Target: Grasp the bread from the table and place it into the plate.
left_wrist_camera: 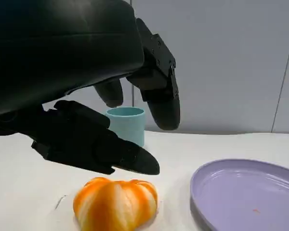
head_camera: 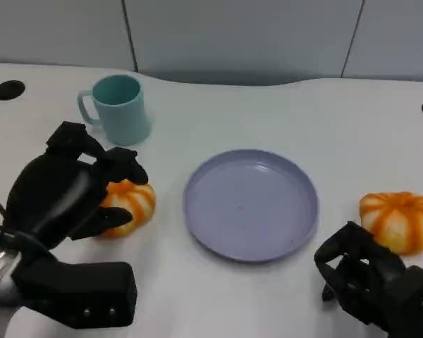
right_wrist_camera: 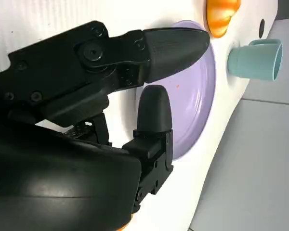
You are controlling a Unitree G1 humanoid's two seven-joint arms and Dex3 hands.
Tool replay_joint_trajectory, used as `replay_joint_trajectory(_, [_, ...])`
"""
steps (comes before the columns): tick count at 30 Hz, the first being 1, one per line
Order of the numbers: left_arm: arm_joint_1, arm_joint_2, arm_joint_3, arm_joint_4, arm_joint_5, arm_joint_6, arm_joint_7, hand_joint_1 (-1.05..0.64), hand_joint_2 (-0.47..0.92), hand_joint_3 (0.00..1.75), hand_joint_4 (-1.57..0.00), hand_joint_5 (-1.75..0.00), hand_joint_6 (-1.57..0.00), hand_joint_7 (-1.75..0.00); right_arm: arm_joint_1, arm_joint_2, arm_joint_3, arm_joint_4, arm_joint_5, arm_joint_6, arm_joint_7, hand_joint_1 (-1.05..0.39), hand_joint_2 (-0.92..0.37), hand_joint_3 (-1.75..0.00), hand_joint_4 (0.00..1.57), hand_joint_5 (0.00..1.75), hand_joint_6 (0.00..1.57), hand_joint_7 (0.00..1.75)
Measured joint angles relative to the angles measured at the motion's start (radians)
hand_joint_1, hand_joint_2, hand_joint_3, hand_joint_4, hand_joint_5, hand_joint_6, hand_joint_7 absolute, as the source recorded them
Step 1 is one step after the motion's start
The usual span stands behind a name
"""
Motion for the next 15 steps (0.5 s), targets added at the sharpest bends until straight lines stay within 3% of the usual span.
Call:
replay_joint_trajectory(2, [0.0, 0.002, -0.002, 0.0, 0.0, 0.005, 0.0, -0.45, 0.9, 0.0, -0.35, -1.41, -0.49, -0.84, 0.0, 0.0, 0.0, 0.0, 0.0, 0.0, 0.0, -0.31, -0.92, -0.33, 0.61, 1.75, 0.4, 1.75])
replay_joint_trajectory(3, [0.0, 0.002, -0.004, 0.0, 0.0, 0.007, 0.0, -0.64, 0.88, 0.01, -0.14, -0.59, -0.24, -0.35, 0.0, 0.0, 0.0, 0.0, 0.0, 0.0, 0.0, -0.31, -0.92, -0.33, 0.62, 1.75, 0.4, 1.75])
replay_joint_trajectory(4, [-0.015, 0.007, -0.018, 0.006, 0.0, 0.02, -0.037, -0.75, 0.88, 0.02, -0.07, -0.3, -0.13, -0.18, 0.002, 0.0, -0.001, 0.0, 0.001, 0.0, -0.001, -0.31, -0.92, -0.33, 0.62, 1.75, 0.4, 1.75])
replay_joint_trajectory(5, [-0.064, 0.017, -0.046, 0.052, 0.008, 0.034, -0.104, -0.82, 0.89, 0.02, -0.03, -0.12, -0.07, -0.08, 0.003, -0.001, -0.001, 0.001, 0.001, 0.0, -0.001, -0.31, -0.92, -0.33, 0.62, 1.75, 0.4, 1.75])
replay_joint_trajectory(10, [-0.343, 0.017, -0.197, 0.438, 0.044, 0.104, -0.339, -0.86, 0.88, 0.02, 0.0, 0.0, -0.02, -0.01, 0.0, 0.005, 0.008, 0.001, 0.001, 0.0, 0.001, -0.31, -0.92, -0.34, 0.62, 1.75, 0.4, 1.75])
replay_joint_trajectory(15, [-0.501, -0.046, -0.297, 0.714, 0.059, 0.132, -0.317, -0.86, 0.86, 0.0, 0.0, 0.0, -0.03, -0.01, 0.008, 0.004, 0.003, 0.002, 0.002, -0.011, -0.003, -0.3, -0.92, -0.34, 0.62, 1.75, 0.4, 1.75])
